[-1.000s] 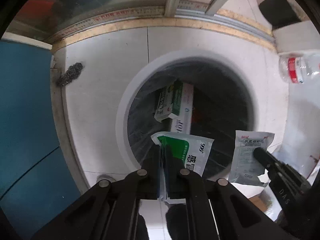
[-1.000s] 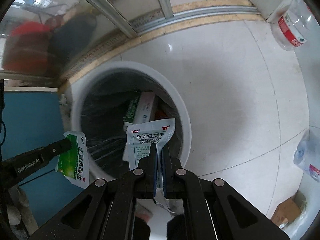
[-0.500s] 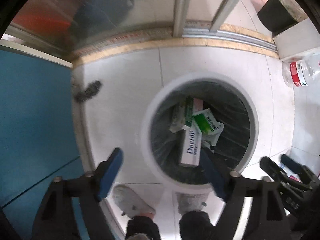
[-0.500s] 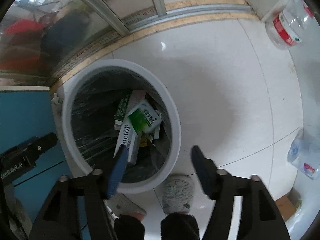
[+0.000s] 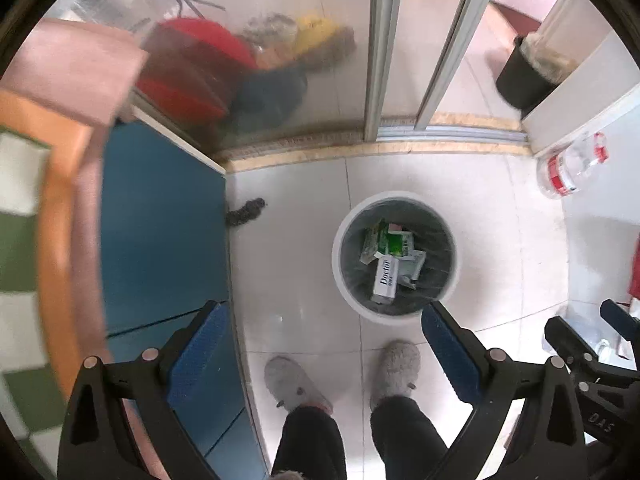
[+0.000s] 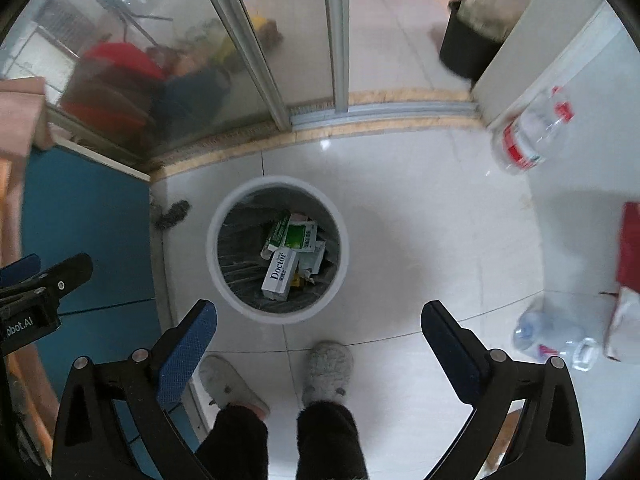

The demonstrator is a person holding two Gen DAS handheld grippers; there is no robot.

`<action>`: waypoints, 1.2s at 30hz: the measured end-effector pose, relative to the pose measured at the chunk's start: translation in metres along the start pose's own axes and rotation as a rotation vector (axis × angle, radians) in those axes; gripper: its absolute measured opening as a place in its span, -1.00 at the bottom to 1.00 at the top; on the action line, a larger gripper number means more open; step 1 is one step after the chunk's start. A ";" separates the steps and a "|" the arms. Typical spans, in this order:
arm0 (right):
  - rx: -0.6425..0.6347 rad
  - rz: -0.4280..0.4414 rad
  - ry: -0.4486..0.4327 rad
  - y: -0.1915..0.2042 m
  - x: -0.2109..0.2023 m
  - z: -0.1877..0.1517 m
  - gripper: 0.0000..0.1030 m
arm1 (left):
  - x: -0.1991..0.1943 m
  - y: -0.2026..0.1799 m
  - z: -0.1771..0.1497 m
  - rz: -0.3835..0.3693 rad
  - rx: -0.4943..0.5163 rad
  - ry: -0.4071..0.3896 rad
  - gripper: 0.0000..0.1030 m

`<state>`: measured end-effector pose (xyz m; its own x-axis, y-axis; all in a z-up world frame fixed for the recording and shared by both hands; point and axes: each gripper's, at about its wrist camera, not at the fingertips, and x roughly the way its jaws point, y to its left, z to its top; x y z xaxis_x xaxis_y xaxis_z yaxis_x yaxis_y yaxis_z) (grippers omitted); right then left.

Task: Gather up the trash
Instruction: 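Carry both sachets to the trash bin and open both tools to drop them, then grasp the white tissue with the left tool while the right tool moves toward the green pepper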

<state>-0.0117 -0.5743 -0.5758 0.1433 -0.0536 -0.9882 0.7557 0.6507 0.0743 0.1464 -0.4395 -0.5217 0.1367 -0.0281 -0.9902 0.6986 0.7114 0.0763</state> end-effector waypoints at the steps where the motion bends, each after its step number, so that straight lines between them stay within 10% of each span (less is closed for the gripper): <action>1: -0.002 0.004 -0.017 0.000 -0.020 -0.004 1.00 | -0.019 0.002 -0.005 -0.004 -0.008 -0.008 0.95; 12: -0.053 0.004 -0.177 0.006 -0.242 -0.046 1.00 | -0.196 0.023 -0.057 -0.081 -0.069 -0.105 0.95; 24: -0.025 0.087 -0.253 0.023 -0.373 -0.073 1.00 | -0.308 0.067 -0.077 -0.006 -0.123 -0.291 0.95; 32: -0.091 0.170 -0.272 0.102 -0.399 -0.061 1.00 | -0.329 0.193 -0.084 -0.012 -0.347 -0.350 1.00; 36: -0.189 0.226 -0.228 0.177 -0.391 -0.052 1.00 | -0.306 0.276 -0.102 0.111 -0.480 -0.288 1.00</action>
<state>0.0323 -0.3988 -0.1838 0.4477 -0.0461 -0.8930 0.5607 0.7924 0.2402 0.2253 -0.1628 -0.2100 0.4240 -0.0776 -0.9023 0.2810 0.9584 0.0497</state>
